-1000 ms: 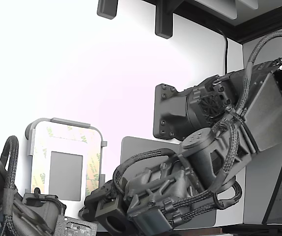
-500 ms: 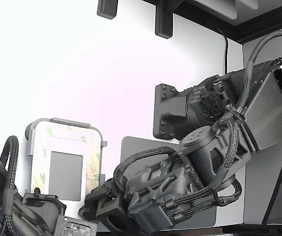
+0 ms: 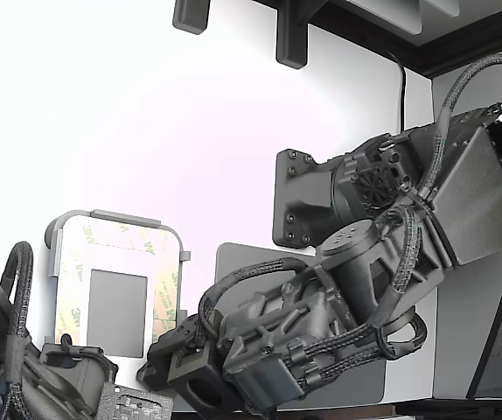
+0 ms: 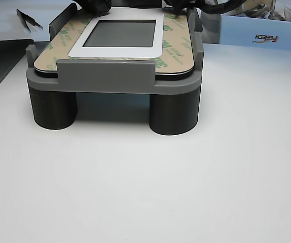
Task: Peel off protective film from adhesive tape.
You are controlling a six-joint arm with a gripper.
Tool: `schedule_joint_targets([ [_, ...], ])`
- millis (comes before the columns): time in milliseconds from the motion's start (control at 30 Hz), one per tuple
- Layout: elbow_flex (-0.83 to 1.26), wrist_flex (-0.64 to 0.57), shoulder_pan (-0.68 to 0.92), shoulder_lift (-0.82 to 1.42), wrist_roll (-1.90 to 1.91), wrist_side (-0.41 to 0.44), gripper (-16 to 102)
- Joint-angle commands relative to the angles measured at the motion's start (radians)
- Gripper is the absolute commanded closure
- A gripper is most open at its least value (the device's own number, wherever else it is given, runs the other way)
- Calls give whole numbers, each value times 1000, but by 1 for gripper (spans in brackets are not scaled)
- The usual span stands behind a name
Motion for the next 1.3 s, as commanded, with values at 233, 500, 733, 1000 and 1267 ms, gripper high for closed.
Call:
schedule_joint_targets([
  [233, 6, -12, -23, 25, -8, -2, 96],
  [500, 15, -17, -28, 34, -11, -5, 96],
  [733, 26, -32, -40, 34, -23, -17, 96],
  [1000, 32, -38, -41, 34, -21, -17, 96],
  [1267, 49, -52, -48, 41, -28, -18, 96],
])
